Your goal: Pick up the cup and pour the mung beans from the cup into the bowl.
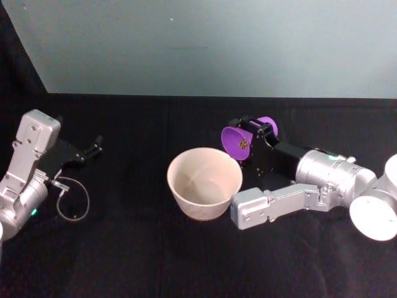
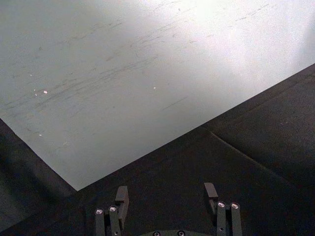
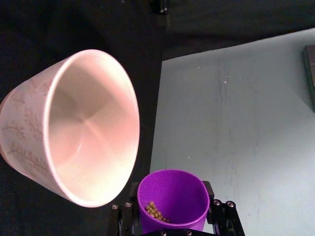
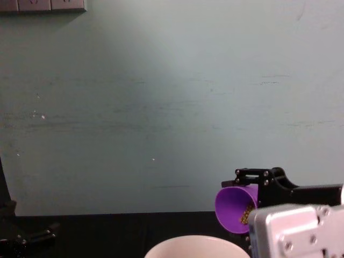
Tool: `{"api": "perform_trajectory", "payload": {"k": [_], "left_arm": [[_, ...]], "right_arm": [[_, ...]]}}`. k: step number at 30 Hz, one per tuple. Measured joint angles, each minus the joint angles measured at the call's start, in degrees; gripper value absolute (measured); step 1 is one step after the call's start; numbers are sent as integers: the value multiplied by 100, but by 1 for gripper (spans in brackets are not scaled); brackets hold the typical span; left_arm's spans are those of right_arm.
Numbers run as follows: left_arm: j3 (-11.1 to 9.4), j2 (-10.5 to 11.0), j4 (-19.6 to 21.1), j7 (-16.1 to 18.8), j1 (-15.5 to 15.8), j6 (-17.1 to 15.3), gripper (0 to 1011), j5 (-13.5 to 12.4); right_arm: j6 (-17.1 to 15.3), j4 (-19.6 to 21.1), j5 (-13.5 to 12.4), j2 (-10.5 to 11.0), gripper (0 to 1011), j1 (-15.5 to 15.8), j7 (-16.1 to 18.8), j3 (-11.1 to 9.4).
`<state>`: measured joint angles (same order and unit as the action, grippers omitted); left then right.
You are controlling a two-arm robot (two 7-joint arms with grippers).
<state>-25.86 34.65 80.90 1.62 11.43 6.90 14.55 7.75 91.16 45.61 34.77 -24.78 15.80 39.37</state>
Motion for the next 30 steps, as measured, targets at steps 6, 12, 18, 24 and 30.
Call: {"api": "perform_trajectory", "payload": {"k": [6,12,18,24,30], "left_arm": [[0,0,0,0,0,0,1000,0],[0,0,0,0,0,0,1000,0],[0,0,0,0,0,0,1000,0],[0,0,0,0,0,0,1000,0],[0,0,0,0,0,1,1000,0]], "right_arm": [[-4,-42,379,-40,739,-30,-88,112],[0,-62,668,-37,739,-61,-209,196],[4,-79,881,-22,739,-90,-305,262],[-40,-83,1048,-22,739,-115,-354,313],[-107,-92,1208,-14,739,-143,-402,359]]}}
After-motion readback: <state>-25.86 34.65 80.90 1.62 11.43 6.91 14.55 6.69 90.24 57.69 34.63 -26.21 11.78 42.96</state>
